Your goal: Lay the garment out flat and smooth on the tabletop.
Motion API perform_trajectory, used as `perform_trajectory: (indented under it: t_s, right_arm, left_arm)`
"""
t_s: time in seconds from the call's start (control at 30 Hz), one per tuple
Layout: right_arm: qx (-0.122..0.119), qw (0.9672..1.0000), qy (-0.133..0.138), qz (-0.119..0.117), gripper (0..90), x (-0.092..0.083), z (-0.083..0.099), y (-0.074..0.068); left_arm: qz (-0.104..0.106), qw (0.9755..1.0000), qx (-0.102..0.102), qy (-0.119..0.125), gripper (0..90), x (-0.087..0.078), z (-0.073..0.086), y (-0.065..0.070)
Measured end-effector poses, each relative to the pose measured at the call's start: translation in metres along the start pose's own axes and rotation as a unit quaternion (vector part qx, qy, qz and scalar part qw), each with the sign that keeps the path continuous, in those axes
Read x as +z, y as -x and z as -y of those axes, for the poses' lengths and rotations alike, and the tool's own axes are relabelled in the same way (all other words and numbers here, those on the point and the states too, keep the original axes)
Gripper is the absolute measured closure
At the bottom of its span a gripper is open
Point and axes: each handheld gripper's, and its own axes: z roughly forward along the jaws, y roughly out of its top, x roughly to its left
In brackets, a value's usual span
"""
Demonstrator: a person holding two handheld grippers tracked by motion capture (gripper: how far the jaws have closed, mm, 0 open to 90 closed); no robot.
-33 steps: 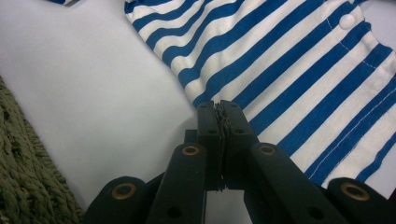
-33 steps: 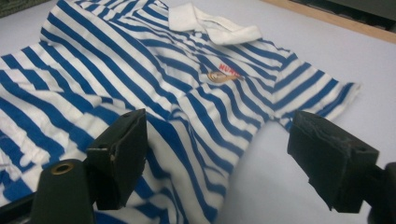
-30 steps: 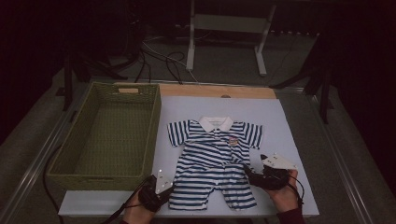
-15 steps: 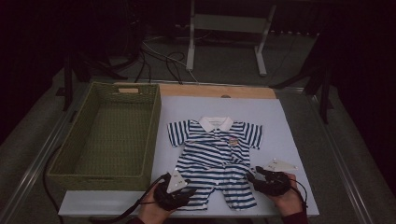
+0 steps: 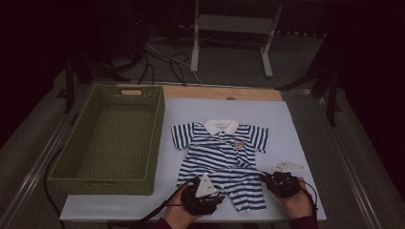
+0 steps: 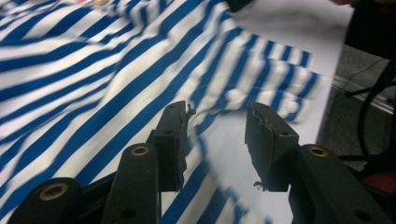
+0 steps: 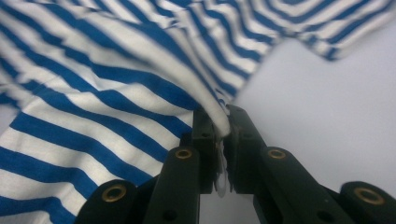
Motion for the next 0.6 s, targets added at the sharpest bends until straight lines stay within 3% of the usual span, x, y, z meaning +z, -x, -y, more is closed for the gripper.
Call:
perform_trajectory:
  t_s: [0.1,0.47,0.6]
  right_arm:
    - [-0.009,0.9997,-0.01,0.019,82.4,0.001,0.0,0.001]
    - [-0.006,0.9998,-0.013,0.012,81.3,0.004,0.001,0.001]
    - [-0.005,0.9999,-0.012,0.011,80.9,0.004,0.0,0.002]
  left_arm:
    - [0.011,0.9999,0.01,0.0,59.2,0.009,-0.008,0.006]
    - [0.078,0.9965,0.028,0.0,58.2,0.044,-0.027,0.03]
    - [0.091,0.9948,0.043,-0.014,57.2,0.054,-0.029,0.039]
